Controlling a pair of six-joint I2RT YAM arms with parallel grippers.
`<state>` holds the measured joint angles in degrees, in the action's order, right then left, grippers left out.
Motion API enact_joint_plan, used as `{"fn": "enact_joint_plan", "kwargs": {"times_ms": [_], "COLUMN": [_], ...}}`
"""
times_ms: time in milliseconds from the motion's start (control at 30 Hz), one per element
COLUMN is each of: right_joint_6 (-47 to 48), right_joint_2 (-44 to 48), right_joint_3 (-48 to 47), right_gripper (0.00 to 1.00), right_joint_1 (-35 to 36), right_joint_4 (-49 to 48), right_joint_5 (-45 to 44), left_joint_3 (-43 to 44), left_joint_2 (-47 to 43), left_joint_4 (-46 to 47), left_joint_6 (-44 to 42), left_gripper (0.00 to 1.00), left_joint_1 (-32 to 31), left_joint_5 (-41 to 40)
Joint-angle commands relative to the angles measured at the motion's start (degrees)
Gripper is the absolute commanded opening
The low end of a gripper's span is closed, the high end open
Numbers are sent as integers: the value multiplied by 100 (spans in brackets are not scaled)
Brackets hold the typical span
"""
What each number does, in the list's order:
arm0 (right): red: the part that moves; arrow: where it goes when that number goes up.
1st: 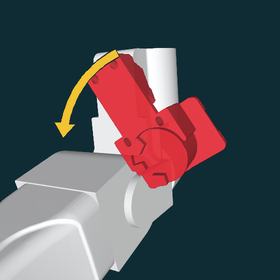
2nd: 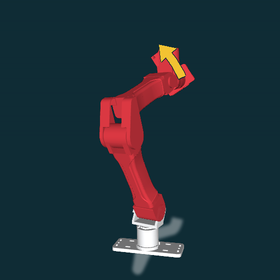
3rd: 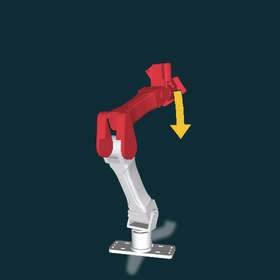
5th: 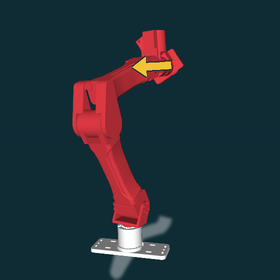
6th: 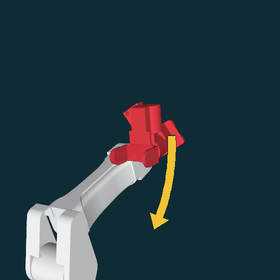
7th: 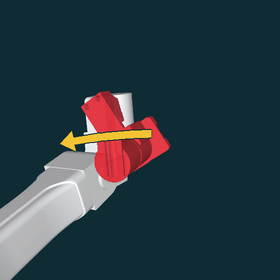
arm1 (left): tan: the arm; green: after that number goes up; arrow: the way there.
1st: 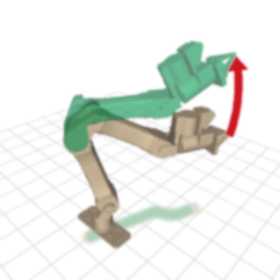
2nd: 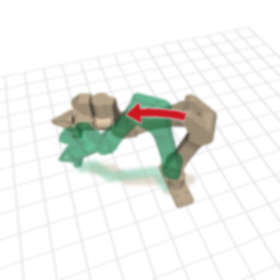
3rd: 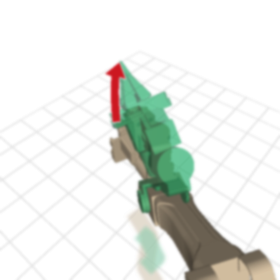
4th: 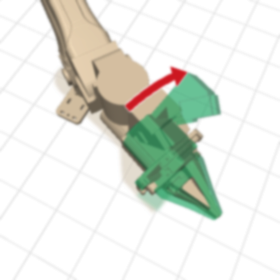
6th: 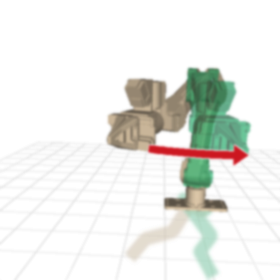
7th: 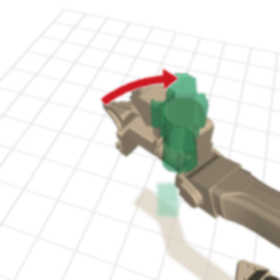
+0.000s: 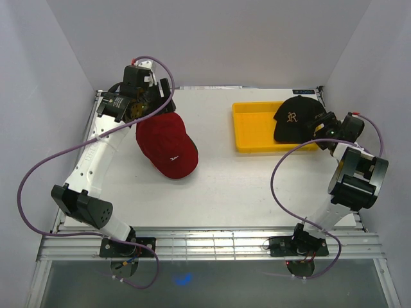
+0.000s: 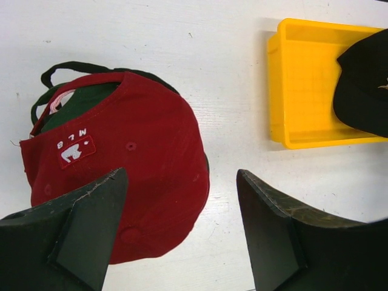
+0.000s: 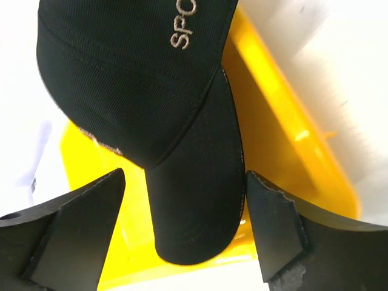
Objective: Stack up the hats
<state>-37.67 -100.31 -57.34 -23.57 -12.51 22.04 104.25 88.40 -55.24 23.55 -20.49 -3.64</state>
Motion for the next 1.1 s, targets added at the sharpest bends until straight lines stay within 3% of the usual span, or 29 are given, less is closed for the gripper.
{"fn": "enact_joint_plan", "kwargs": {"times_ms": [0, 133, 333, 1067], "right_joint_6": [-275, -582, -1128, -1225], "right_joint_2": [442, 574, 758, 372], "right_joint_3": [354, 627, 1049, 610], "right_gripper": [84, 75, 53, 52], "right_joint_1": [-7, -16, 45, 1785], "right_joint_4": [-629, -1015, -1973, -1720], "right_joint_5": [318, 546, 863, -261], "left_joint_3": [17, 25, 43, 289], "left_joint_2": [-227, -236, -253, -156], "left_joint_4": [84, 75, 49, -136], "left_joint_6": [0, 27, 53, 27], "left_gripper": [83, 83, 83, 83], "left_joint_1": [-60, -95, -139, -245], "left_joint_5": [-5, -32, -93, -278]}}
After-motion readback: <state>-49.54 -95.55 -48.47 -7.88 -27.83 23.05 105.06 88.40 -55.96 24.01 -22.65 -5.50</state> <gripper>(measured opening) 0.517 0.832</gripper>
